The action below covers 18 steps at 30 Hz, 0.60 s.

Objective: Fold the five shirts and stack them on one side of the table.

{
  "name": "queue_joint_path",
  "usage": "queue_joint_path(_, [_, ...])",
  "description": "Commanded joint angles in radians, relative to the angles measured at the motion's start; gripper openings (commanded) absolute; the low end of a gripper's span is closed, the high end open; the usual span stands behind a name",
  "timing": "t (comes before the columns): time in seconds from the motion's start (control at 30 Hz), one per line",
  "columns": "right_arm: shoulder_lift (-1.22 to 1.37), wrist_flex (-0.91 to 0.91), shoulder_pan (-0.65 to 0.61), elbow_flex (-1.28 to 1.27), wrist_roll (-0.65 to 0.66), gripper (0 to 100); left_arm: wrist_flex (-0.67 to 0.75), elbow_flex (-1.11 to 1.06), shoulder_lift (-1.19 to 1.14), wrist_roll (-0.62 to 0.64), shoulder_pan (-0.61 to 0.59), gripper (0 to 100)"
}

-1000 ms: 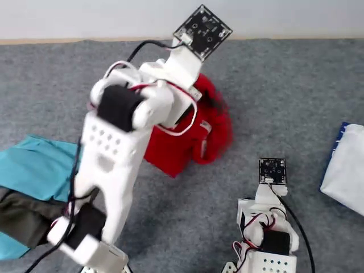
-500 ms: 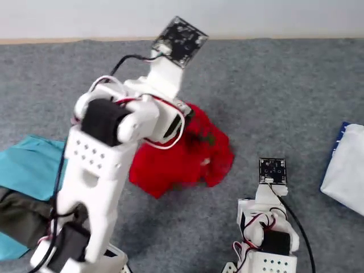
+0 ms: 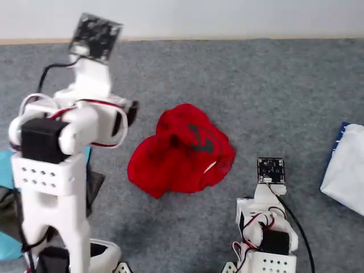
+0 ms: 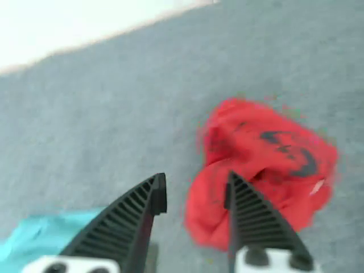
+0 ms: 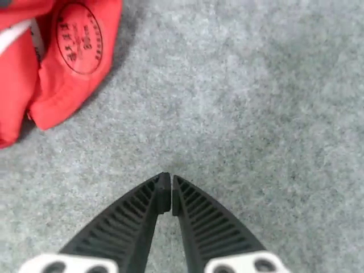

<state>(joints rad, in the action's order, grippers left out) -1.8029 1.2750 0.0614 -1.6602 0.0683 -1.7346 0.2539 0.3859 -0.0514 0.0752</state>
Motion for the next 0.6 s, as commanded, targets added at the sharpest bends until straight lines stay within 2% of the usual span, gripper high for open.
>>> queue_joint_path(0.0, [-0.01,-0.061,-0.012,0.124,0.118,1.1,-0.02,-0.099,0.103,-0.048,-0.107,11])
queue_joint_path(0.13, [-0.008,-0.096,-0.01,0.227,0.259,0.9,-0.02,-0.222,0.196,-0.1,-0.235,8])
queue_joint_path(0.3, [-0.005,0.004,-0.061,0.302,0.247,0.9,-0.018,-0.367,0.273,-0.127,-0.404,8])
queue_joint_path(0.4, [0.004,0.065,-0.14,0.338,0.252,0.9,-0.018,-0.432,0.295,-0.132,-0.471,5])
queue_joint_path(0.57, [0.188,0.067,-0.203,0.442,0.325,0.9,-0.018,-0.49,0.299,-0.178,-0.552,2])
